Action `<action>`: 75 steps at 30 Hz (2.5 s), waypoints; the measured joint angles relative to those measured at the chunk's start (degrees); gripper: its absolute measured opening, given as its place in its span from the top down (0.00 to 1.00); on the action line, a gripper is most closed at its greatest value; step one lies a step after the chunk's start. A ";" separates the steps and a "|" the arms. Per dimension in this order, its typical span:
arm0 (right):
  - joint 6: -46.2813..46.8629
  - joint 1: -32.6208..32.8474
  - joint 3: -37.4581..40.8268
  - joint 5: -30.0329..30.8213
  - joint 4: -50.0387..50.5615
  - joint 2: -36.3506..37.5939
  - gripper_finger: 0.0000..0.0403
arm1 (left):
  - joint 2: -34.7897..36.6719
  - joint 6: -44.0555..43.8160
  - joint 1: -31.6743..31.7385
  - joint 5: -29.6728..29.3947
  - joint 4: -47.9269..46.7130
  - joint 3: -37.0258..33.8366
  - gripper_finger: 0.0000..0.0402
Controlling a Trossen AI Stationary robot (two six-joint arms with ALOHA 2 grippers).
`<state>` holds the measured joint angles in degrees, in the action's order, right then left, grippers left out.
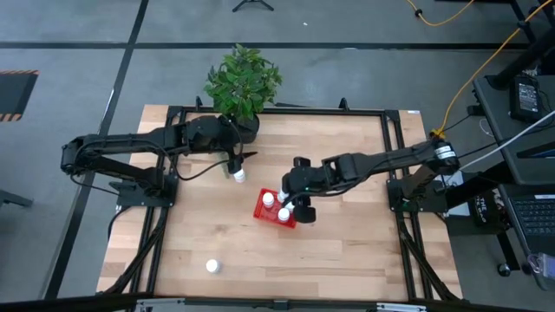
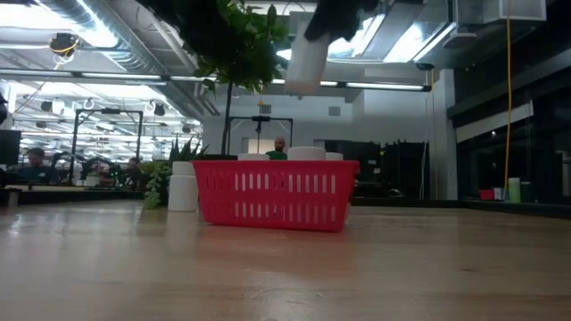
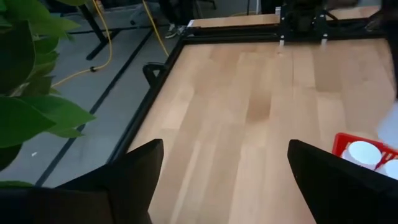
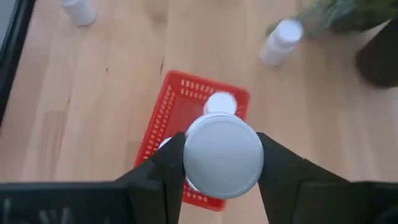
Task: Pick and place pill bottles into a basket
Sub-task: Put the white pill bottle into the bin
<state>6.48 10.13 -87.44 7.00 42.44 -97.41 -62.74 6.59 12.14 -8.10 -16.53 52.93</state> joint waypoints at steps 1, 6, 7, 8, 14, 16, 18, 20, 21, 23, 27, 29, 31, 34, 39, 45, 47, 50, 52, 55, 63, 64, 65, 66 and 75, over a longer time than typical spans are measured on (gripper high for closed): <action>0.49 -0.20 1.32 -0.85 -1.24 0.00 0.63 | -0.02 -0.23 0.00 0.00 0.00 0.00 0.16; 0.97 -1.16 6.28 -3.17 -7.44 0.00 0.63 | -0.02 -1.54 -0.03 0.01 0.02 0.00 0.16; 0.99 -1.44 6.95 -3.43 -8.00 0.00 0.63 | -0.02 -1.55 -0.14 0.00 0.02 0.00 0.16; 1.01 -1.70 7.49 -3.83 -9.10 0.00 0.63 | -0.02 -1.55 -0.24 0.00 0.02 0.00 0.16; 0.77 -3.47 9.22 -4.83 -13.81 -0.81 0.63 | -0.04 -1.65 -0.52 0.02 0.34 0.00 0.16; 0.64 -4.00 9.21 -5.84 -13.43 -1.32 0.63 | -0.04 -1.85 -0.52 0.02 0.58 0.00 0.16; 0.53 -4.37 9.16 -7.00 -14.46 -2.45 0.63 | -0.08 -1.88 -0.52 0.02 1.23 0.00 0.16; 0.35 -4.41 9.21 -7.97 -13.89 -3.75 0.63 | -0.09 -1.89 -0.52 0.02 1.81 0.00 0.16; 0.18 -4.37 9.21 -8.36 -14.30 -4.35 0.63 | -0.09 -1.89 -0.52 0.04 1.95 0.02 0.16; -0.11 -4.35 9.21 -8.74 -14.26 -5.27 0.63 | -0.09 -1.91 -0.52 0.02 1.78 0.02 0.16; -0.79 -4.53 9.23 -8.78 -13.93 -6.39 0.63 | -0.09 -1.95 -0.52 0.09 1.81 0.02 0.16; -0.77 -4.74 9.25 -8.68 -13.91 -6.62 0.63 | -0.09 -1.98 -0.52 0.14 1.79 0.02 0.16; -0.80 -5.02 9.16 -8.65 -14.26 -7.03 0.63 | -0.09 -2.26 -0.52 0.16 1.81 0.02 0.16; -0.88 -5.31 9.19 -8.69 -14.33 -8.14 0.63 | -0.09 -2.38 -0.52 0.19 1.82 0.02 0.16; -1.06 -5.53 9.19 -8.76 -13.84 -9.96 0.63 | -0.09 -2.41 -0.52 0.22 1.99 0.01 0.16; -1.13 -5.62 9.19 -8.80 -14.71 -12.79 0.63 | -0.09 -2.41 -0.52 0.26 2.21 0.02 0.16; -1.16 -5.84 9.19 -9.16 -14.85 -13.89 0.63 | -0.09 -2.41 -0.52 0.50 2.21 0.02 0.16; -0.94 -6.16 9.16 -9.87 -15.51 -14.82 0.63 | -0.09 -2.41 -0.52 0.70 2.18 0.02 0.16; -0.97 -6.19 9.16 -9.91 -15.76 -14.85 0.63 | -0.09 -2.41 -0.52 0.72 2.19 0.02 0.16; -0.81 -6.37 9.16 -9.85 -17.10 -14.95 0.63 | -0.09 -2.41 -0.52 1.79 2.19 0.02 0.16; 0.90 -6.88 8.99 -10.09 -16.99 -14.97 0.45 | -0.09 -2.41 -0.52 2.05 2.16 0.02 0.16; 0.90 -6.86 8.99 -10.10 -17.01 -14.97 0.43 | -0.09 -2.41 -0.52 2.05 2.15 0.02 0.16; 0.94 -6.86 8.99 -10.11 -17.01 -14.97 0.41 | -0.09 -2.41 -0.52 2.05 2.14 0.02 0.16; 0.96 -6.86 8.99 -10.11 -17.03 -14.97 0.39 | -0.09 -2.41 -0.52 2.05 2.14 0.02 0.16; 0.68 -6.97 1.67 -8.31 -11.51 -15.02 0.31 | -0.09 -1.75 -0.52 2.01 1.67 0.02 0.16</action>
<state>7.16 3.16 -85.78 -1.31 30.93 -112.42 -62.83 4.85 11.62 -6.09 -14.87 52.95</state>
